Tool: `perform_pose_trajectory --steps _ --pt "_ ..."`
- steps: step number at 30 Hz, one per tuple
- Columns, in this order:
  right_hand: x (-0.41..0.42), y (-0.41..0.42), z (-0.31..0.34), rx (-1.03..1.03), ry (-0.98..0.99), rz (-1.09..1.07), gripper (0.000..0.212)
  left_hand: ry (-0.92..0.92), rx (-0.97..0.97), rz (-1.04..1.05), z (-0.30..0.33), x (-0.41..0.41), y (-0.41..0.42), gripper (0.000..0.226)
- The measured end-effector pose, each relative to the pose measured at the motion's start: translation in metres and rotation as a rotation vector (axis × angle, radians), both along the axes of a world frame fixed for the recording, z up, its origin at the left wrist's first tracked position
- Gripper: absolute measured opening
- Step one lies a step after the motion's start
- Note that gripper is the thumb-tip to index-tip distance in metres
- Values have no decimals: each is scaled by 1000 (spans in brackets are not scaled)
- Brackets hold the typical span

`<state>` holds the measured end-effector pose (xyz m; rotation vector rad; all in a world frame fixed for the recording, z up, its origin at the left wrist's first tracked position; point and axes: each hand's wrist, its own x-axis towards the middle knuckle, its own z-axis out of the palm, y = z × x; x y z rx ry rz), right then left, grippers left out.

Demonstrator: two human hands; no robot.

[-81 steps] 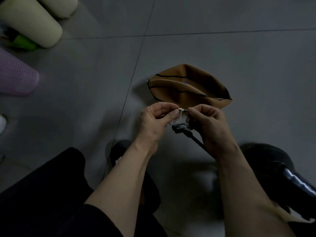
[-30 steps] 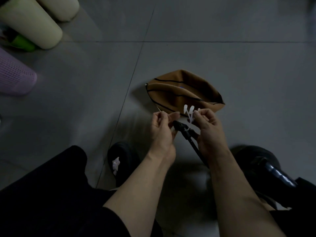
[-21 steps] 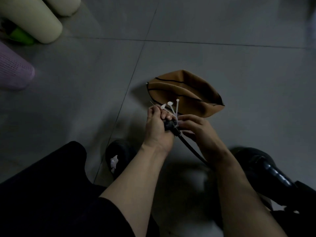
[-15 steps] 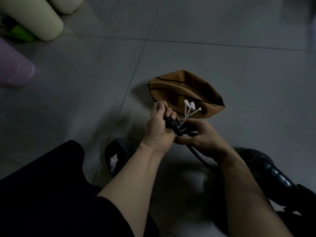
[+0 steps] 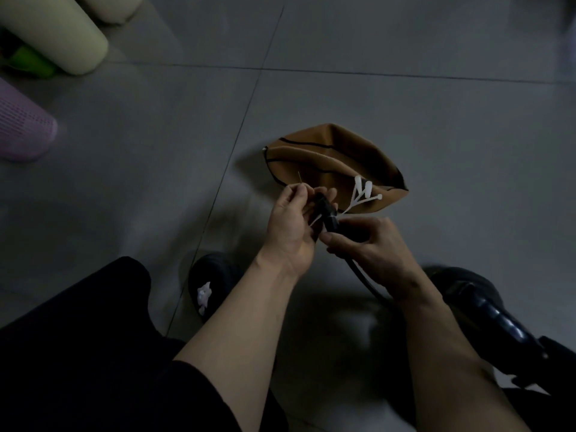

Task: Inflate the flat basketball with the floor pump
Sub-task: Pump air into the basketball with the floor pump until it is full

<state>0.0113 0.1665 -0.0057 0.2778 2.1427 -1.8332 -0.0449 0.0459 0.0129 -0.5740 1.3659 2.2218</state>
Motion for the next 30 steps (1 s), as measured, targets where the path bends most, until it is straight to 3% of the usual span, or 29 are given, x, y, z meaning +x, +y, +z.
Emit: perform_pose_trajectory --steps 7,11,21,30 --pt "2 1 -3 -193 -124 -147 23 155 -153 -91 -4 7 12 19" --pt "4 -1 -1 -414 -245 -179 44 256 -314 -132 -8 9 12 17" --pt "1 2 0 -662 -341 -355 15 306 -262 -82 -3 4 6 14" --pt "-3 2 -1 -609 -233 -388 22 410 -393 -131 5 8 1 17"
